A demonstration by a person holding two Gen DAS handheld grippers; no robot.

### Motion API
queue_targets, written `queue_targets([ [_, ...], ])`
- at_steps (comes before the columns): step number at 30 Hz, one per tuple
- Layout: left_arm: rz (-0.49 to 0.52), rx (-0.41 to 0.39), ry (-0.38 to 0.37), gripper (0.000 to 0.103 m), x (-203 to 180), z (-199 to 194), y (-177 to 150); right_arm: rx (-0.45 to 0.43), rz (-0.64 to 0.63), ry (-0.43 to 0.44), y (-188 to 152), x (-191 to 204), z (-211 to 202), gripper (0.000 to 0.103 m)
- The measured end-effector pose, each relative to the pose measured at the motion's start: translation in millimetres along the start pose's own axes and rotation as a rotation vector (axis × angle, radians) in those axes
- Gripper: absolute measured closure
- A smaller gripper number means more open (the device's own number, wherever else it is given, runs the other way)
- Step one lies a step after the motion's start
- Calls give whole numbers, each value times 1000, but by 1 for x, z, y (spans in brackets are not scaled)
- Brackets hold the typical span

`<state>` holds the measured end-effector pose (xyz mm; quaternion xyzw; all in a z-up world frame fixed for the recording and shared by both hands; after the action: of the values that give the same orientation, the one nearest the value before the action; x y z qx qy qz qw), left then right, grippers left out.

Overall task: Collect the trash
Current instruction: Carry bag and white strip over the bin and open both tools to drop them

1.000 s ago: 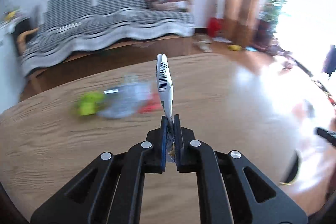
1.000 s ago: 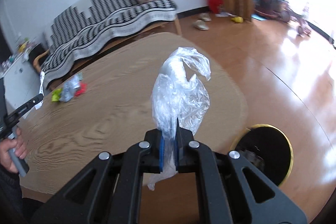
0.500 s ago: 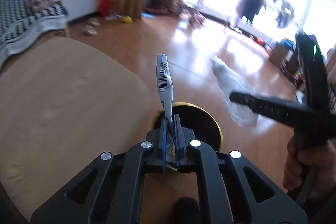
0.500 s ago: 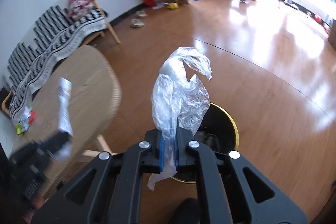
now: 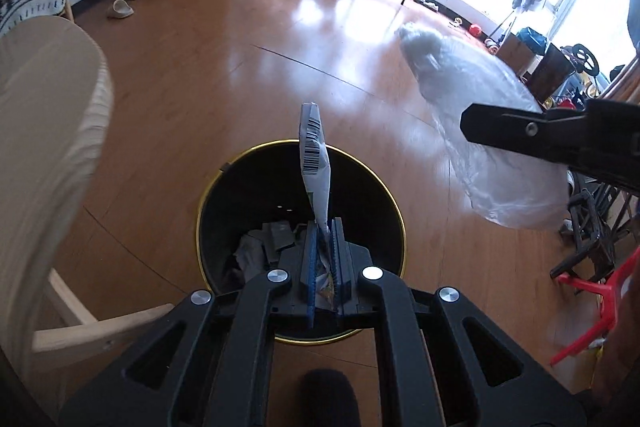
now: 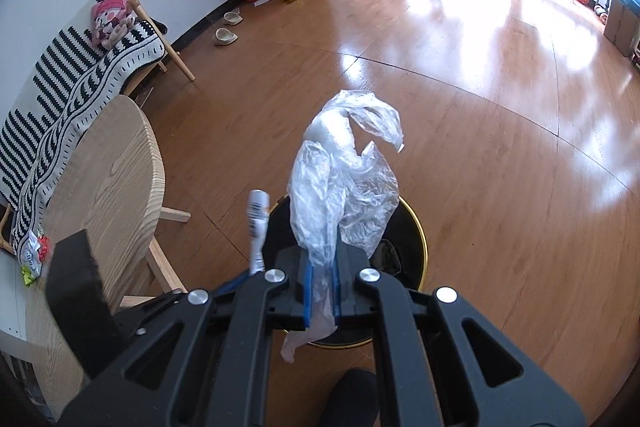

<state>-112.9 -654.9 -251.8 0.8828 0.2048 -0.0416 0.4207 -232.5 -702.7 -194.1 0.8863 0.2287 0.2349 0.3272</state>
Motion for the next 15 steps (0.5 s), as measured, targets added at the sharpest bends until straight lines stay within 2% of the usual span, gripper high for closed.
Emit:
queue_targets([
  [3,13,-6,-11,96,-2,6,6,-1,1,-8,0,8,-1,95],
  [6,13,-10,-8,83,-3,3,9,-2,10,-17,0,2,-1,95],
  [8,12,-23,-5,51,-5,-1,11,1,16,-22,-2,3,-1,95],
  [9,15,-35,0,46,-4,-5,12,2,19,-26,-2,3,-1,95],
  [15,21,-76,-14,43,-2,-43,24,28,37,-14,-7,11,6,95],
])
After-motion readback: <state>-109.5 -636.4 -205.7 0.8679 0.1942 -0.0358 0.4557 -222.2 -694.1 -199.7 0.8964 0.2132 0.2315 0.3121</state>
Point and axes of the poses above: each gripper's, at about its wrist camera, not at the fingertips, and z roughly the way its jaws point, x to its left, y to its top, the point moved 10 cm from there along z, roughly the way its jaws point, and after that the axes turned 15 degrees about -x, right-handed, at the moved point
